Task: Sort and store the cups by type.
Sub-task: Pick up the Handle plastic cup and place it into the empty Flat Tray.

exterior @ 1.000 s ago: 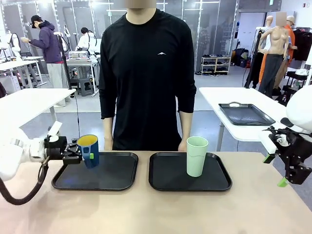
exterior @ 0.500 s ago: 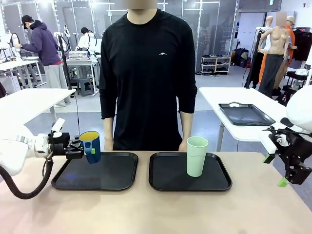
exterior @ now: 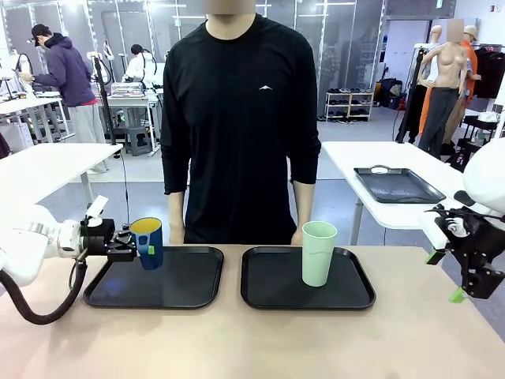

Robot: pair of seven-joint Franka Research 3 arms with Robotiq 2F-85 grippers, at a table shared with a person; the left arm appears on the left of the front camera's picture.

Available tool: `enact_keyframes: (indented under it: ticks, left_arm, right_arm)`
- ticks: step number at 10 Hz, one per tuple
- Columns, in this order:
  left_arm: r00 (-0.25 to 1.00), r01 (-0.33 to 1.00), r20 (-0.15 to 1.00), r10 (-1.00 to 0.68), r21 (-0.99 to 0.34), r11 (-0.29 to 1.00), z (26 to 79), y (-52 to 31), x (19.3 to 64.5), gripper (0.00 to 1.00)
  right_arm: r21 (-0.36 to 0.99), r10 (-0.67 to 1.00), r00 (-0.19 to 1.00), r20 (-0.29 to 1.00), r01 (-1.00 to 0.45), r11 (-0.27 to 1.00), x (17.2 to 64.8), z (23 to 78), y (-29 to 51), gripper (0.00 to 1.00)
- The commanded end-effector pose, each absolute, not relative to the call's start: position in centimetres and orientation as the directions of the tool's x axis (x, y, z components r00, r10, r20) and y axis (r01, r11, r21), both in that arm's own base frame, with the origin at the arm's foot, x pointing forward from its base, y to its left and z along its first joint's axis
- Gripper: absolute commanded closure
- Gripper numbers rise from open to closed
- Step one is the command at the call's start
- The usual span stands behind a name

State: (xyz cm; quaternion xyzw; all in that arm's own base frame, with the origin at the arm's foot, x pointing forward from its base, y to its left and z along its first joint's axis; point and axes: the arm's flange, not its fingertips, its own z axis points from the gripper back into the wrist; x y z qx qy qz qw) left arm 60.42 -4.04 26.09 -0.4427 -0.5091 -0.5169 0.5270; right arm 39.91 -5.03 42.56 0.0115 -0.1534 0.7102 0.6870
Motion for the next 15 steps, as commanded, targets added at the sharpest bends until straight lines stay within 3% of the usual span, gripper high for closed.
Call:
enact_keyframes:
  ticks: [1,10,12,15]
  left_arm:
    - [-0.045,0.997,0.991,-0.124,0.052,0.050,24.8,-4.1,61.6,0.23]
    - [-0.033,0.999,0.995,-0.090,0.034,0.006,20.1,-3.3,62.3,0.23]
    - [-0.012,1.000,0.996,-0.093,0.012,0.003,19.8,-3.2,62.3,0.03]
    - [-0.012,1.000,0.996,-0.091,0.013,0.014,19.7,-2.9,62.5,0.00]
  right_arm:
    - [-0.205,0.975,-0.047,0.217,-0.979,-0.002,40.1,42.5,-5.0,0.00]
    - [-0.205,0.975,-0.047,0.217,-0.979,-0.002,40.1,42.5,-5.0,0.00]
    - [-0.205,0.975,-0.047,0.217,-0.979,-0.002,40.1,42.5,-5.0,0.00]
    - [-0.205,0.975,-0.047,0.217,-0.979,-0.002,40.1,42.5,-5.0,0.00]
